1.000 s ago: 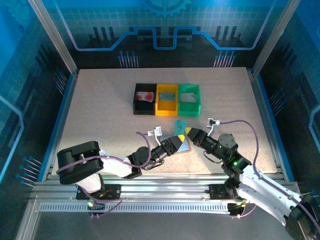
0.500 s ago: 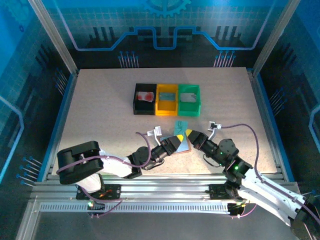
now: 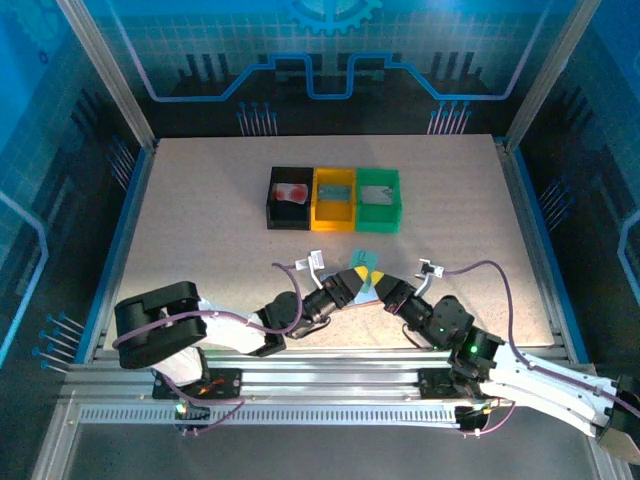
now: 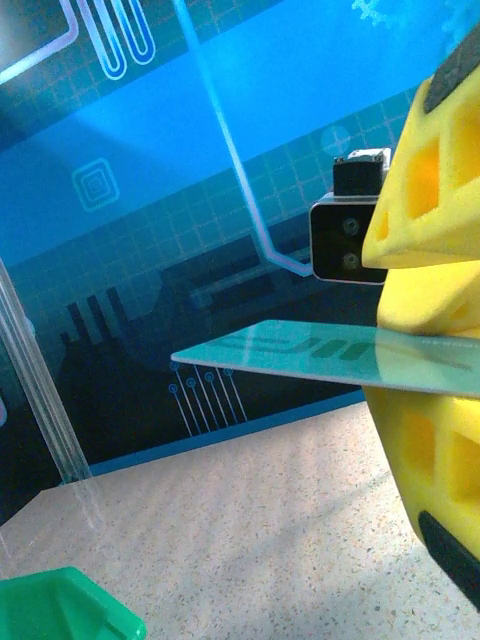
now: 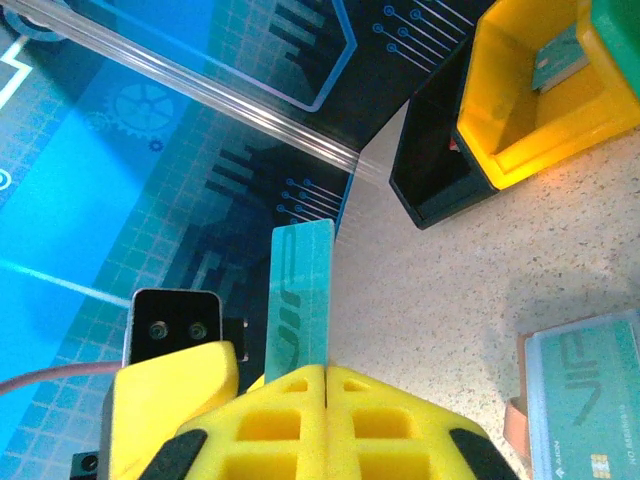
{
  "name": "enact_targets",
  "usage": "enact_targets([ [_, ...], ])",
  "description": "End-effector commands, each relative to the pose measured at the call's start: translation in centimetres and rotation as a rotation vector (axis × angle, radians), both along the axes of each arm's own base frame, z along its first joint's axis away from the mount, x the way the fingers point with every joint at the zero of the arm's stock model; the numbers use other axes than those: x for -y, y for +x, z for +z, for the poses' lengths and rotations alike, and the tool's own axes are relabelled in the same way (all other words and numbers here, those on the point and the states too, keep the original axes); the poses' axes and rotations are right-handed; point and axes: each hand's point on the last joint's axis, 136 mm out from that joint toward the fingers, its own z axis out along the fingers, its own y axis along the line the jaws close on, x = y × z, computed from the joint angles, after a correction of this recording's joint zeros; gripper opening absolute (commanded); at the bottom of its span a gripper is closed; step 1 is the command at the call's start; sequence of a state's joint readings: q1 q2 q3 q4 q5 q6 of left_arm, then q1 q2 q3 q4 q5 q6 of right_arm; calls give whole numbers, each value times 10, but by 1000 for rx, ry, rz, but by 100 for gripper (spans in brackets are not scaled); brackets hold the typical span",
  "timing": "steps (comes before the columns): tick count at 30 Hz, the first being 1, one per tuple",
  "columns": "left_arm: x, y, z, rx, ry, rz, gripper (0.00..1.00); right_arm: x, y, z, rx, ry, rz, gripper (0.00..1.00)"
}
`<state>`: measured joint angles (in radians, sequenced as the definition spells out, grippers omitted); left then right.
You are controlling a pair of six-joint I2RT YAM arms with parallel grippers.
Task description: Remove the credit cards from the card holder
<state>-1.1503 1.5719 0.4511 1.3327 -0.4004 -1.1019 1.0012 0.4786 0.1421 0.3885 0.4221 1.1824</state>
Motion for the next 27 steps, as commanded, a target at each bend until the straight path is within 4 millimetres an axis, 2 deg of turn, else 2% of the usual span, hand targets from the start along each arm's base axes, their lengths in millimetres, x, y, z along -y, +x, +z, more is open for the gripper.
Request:
enact_targets([
  [1, -1, 0, 31, 27, -110, 11, 27, 16, 6, 0, 14, -7, -113, 0],
  [10, 3, 0, 31, 21, -118, 4, 26, 34, 9, -1, -21, 21, -219, 0],
  [16, 5, 0, 31, 20, -119, -2, 28, 28, 12, 7, -22, 37, -233, 0],
  [22, 7, -1, 29, 13, -117, -4, 28, 22, 12, 29, 27, 42, -242, 0],
  [27, 6, 0, 27, 8, -115, -3, 28, 19, 10, 33, 29, 46, -239, 0],
])
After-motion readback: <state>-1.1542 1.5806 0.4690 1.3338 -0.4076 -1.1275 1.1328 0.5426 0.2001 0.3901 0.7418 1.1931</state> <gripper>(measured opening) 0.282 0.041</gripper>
